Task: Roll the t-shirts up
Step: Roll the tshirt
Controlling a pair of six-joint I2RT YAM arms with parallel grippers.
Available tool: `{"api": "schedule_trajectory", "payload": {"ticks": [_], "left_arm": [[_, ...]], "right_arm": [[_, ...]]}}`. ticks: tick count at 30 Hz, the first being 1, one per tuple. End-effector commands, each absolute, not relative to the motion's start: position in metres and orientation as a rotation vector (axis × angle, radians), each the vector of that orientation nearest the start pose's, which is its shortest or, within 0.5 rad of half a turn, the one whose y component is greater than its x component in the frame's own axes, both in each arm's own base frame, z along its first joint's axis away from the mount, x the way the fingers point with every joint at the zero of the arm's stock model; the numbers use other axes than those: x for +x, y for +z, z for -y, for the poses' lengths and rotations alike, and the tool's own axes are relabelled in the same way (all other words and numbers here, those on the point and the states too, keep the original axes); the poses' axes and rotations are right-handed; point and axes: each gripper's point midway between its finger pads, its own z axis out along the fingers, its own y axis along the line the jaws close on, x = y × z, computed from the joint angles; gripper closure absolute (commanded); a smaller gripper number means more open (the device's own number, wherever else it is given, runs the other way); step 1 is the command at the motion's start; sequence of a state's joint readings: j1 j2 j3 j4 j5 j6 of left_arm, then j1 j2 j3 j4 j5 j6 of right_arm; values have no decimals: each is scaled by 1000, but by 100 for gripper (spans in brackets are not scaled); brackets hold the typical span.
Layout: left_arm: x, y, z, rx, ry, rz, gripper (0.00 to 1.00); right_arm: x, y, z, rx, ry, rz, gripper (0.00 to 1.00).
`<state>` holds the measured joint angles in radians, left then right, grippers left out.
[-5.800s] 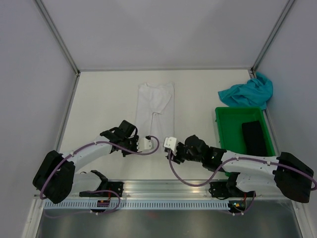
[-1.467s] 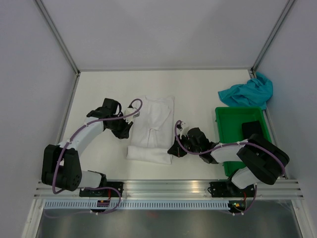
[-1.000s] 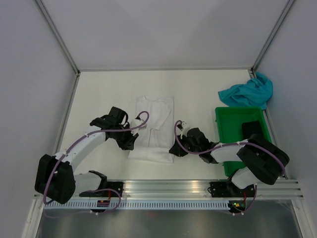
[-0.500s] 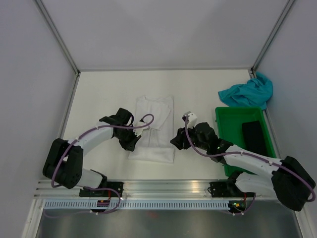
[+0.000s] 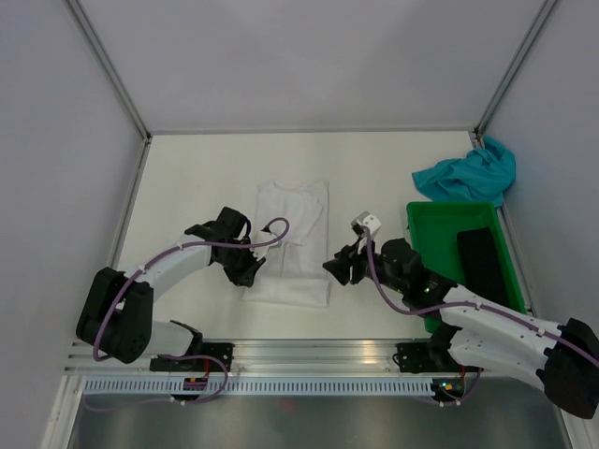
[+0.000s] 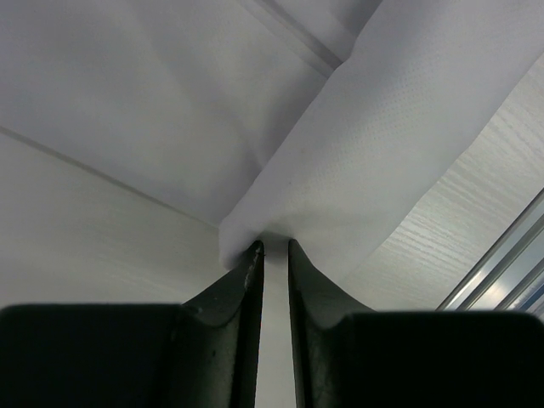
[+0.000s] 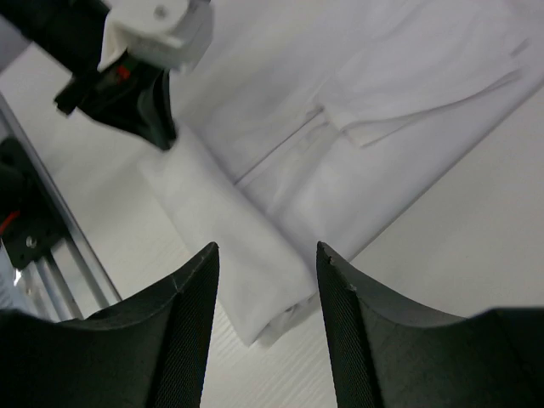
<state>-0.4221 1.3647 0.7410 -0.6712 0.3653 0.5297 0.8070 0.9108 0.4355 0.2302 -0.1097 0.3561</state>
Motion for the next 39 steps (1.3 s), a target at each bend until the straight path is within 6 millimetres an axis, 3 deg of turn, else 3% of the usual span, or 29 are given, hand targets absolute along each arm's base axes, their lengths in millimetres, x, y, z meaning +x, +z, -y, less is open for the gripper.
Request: {"api": "schedule_trajectory", "payload": {"ticks": [1,3,7,8,11,18,23,26,27,31,33,36,39], "left_arm": [[204,38,136,1311,-466,-2425,77],[204,38,138,1306,-479,-2423,77],[203,36,138,1304,-478,-2427,77],[204,37,137,1302,-466,-2424,77],[203,38,137,1302,-465,-2416,76],[202,38,138,1312,-477,-2414,76],[202,39,139,1310,-486,-2412,75],[201,39,139,1309,-488,-2412,76],[201,39,139,1310,-486,-2412,76],[203,50,139,1314,-480,-2383,75],[208,70,144,1313,-481,-2313,74],[204,100,156,1331,-556,-2194,67],[193,109,158,1390,-579,-2099,60]], "right_arm": [[193,150,-273,-823,687,-1817,42],[195,137,-272,-979,476,-1783,37],[173,96,-278,-1501,198,-1597,35],[169,79,-276,-1587,155,-1606,35],[162,65,-283,-1705,118,-1583,33],[159,41,-292,-1830,85,-1575,33],[157,23,-286,-1884,33,-1612,35],[158,18,-286,-1864,26,-1654,55],[161,18,-284,-1840,3,-1672,70],[163,15,-283,-1764,28,-1793,81],[164,19,-287,-1746,61,-1807,87],[160,27,-295,-1715,171,-1815,91],[155,31,-299,-1695,289,-1823,92]]}}
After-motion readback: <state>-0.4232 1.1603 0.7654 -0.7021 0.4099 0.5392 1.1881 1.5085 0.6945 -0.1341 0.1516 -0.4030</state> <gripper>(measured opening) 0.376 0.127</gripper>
